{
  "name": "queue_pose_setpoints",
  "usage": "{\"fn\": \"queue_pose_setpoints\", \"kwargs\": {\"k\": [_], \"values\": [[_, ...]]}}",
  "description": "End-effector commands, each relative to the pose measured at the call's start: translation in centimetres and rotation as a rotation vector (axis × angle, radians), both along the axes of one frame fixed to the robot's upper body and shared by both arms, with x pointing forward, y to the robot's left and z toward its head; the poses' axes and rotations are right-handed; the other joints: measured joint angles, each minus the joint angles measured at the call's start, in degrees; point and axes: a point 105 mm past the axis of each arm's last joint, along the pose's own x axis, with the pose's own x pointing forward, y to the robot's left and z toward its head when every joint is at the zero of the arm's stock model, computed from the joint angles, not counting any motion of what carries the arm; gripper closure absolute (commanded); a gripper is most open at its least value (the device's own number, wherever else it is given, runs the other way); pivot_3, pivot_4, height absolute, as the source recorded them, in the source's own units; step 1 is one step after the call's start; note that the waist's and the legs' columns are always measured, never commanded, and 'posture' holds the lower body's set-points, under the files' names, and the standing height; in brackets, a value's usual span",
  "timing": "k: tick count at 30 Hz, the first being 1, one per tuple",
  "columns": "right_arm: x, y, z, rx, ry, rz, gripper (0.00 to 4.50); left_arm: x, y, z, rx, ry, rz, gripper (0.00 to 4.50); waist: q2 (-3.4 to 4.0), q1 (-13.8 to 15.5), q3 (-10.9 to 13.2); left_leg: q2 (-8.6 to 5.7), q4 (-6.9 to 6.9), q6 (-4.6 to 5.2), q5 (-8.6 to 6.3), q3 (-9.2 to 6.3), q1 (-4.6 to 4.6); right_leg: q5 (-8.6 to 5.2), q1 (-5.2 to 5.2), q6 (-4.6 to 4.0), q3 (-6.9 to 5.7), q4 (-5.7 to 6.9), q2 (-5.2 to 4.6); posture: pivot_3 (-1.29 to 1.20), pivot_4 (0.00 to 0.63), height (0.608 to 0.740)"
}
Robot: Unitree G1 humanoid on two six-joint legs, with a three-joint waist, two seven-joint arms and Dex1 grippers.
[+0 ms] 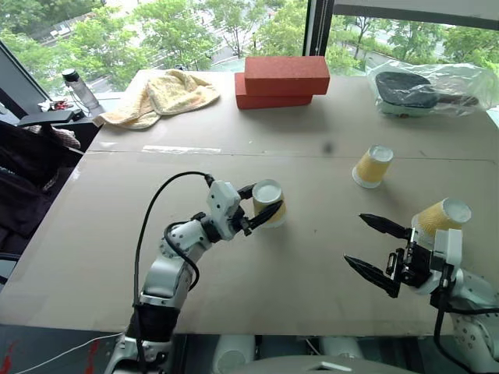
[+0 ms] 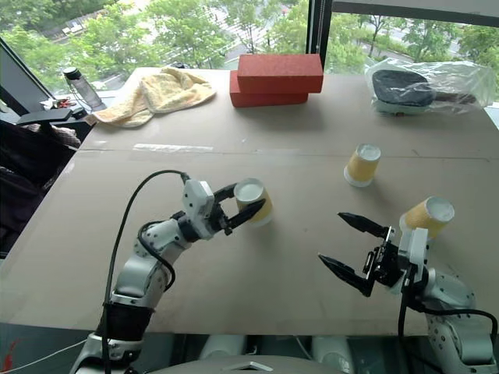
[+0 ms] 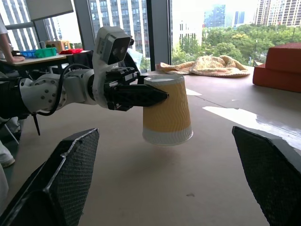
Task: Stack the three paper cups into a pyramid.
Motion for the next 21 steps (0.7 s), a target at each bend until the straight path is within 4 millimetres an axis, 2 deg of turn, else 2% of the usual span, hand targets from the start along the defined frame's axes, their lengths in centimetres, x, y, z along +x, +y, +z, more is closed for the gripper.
{"fn": "queue_pose_setpoints", "kwargs": {"k": [1,4,9,11,13,14,18,21], "values": [[-0.3,-1.1,0.9,-0.007,-0.041,-0.058,0.00,-1.4,-3.0,-0.4,0.036,0.008,-0.204,2.03,0.01,-0.08,0.00,-0.01,0.00,0.00,0.00,0.01,0.00,0.00,0.00,0.00,0.03,0.00,0.03,0.00,0.150,0.730],[-0.6,-1.7,1.1,-0.016,-0.044,-0.092,0.00,-2.5,-4.3,-1.2,0.085,0.023,-0.332,2.03,0.03,-0.27,0.01,-0.02,0.00,-0.01,0.00,0.10,0.06,0.00,-0.01,0.01,0.17,-0.01,0.16,0.00,0.150,0.730],[-0.9,-1.9,1.2,-0.023,-0.046,-0.114,0.00,-3.4,-4.2,-2.1,0.155,0.038,-0.429,2.03,0.08,-0.23,0.04,0.06,0.00,-0.01,0.00,0.04,0.09,-0.01,-0.03,-0.01,0.20,0.05,0.33,0.00,0.150,0.730],[-0.9,-1.9,1.3,-0.019,-0.046,-0.124,0.00,-3.4,-4.0,-2.2,0.175,0.018,-0.434,1.10,0.08,-0.13,0.04,0.08,0.00,0.00,0.00,0.04,0.09,-0.01,-0.03,-0.01,0.20,0.07,0.33,0.00,0.150,0.730],[-1.0,-1.8,1.2,-0.017,-0.045,-0.126,0.00,-3.7,-3.8,-2.1,0.164,0.015,-0.454,0.32,0.08,-0.07,0.03,0.08,0.00,0.00,0.00,0.05,0.08,-0.02,-0.03,-0.01,0.21,0.06,0.30,0.00,0.150,0.730],[-1.0,-1.8,1.2,-0.016,-0.045,-0.127,0.00,-3.9,-3.8,-1.9,0.153,0.013,-0.462,0.08,0.08,-0.07,0.04,0.09,0.00,0.00,0.00,0.06,0.08,-0.02,-0.03,-0.01,0.22,0.05,0.27,0.00,0.150,0.730],[-0.9,-1.9,1.6,0.004,-0.046,-0.131,0.00,-4.1,-3.5,-0.1,0.068,-0.025,-0.471,0.08,0.08,-0.06,0.04,0.08,0.01,0.00,0.00,0.05,0.04,-0.01,-0.03,-0.01,0.22,0.01,0.21,0.00,0.150,0.730],[-0.7,-2.7,2.2,0.019,-0.071,-0.181,0.00,-4.6,-2.9,2.1,0.025,-0.039,-0.488,0.08,0.10,-0.07,0.05,0.12,0.01,0.00,0.00,0.01,0.03,-0.01,-0.03,-0.01,0.20,0.02,0.21,0.00,0.150,0.730]]}}
